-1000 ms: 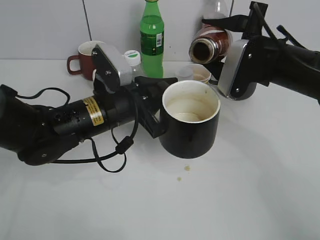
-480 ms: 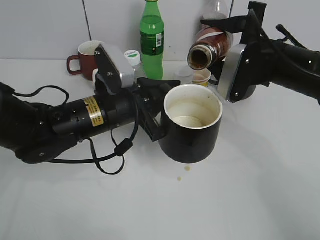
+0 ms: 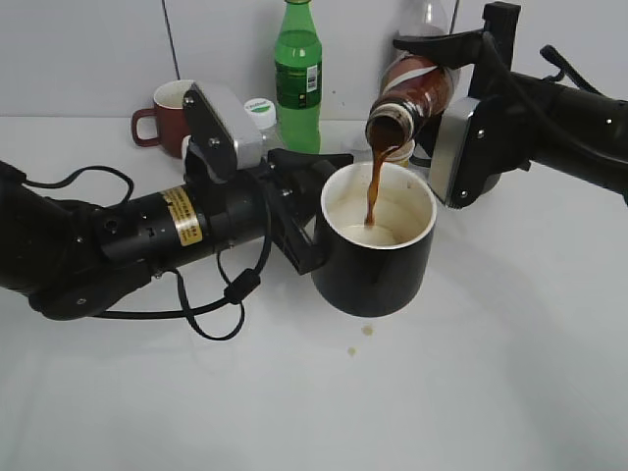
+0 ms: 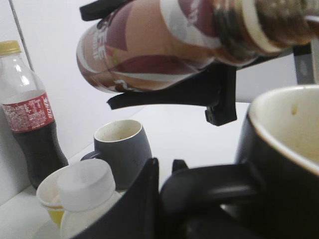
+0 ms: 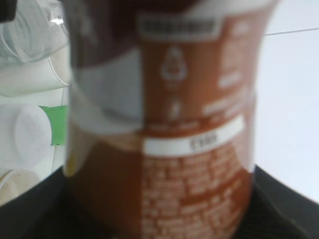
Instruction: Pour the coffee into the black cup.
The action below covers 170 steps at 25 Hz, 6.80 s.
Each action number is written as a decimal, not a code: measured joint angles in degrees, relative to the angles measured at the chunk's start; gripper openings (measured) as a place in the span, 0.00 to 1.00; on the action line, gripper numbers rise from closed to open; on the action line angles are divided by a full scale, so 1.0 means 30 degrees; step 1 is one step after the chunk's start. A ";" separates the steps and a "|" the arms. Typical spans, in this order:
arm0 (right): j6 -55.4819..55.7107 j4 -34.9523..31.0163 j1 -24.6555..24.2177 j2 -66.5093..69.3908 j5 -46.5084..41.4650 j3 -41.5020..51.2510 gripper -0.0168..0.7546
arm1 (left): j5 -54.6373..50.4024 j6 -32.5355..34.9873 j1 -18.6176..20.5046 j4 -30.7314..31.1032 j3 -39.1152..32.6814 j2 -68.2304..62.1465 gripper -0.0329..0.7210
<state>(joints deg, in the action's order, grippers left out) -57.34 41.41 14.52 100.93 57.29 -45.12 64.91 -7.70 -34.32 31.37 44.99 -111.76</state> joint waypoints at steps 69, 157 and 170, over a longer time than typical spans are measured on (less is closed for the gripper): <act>1.8669 -1.3255 0.0000 0.1069 0.0087 0.6537 0.67 | -0.0233 0.2389 0.6815 -0.9944 -0.5481 0.2182 0.10; 1.8061 -1.4668 0.0000 -2.6573 -4.0650 0.3744 0.79 | -4.3120 0.2429 0.6557 -1.1788 -0.2367 3.0872 0.48; 1.7873 -1.4886 0.0000 -3.3790 -4.0057 0.4787 0.79 | -4.1808 0.2429 0.6557 -1.1537 -0.4754 3.3425 0.48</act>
<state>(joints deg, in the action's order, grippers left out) -3.73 -3.25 14.52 -0.44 -62.88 -30.76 -60.51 -0.41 -14.65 -3.24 30.72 -11.48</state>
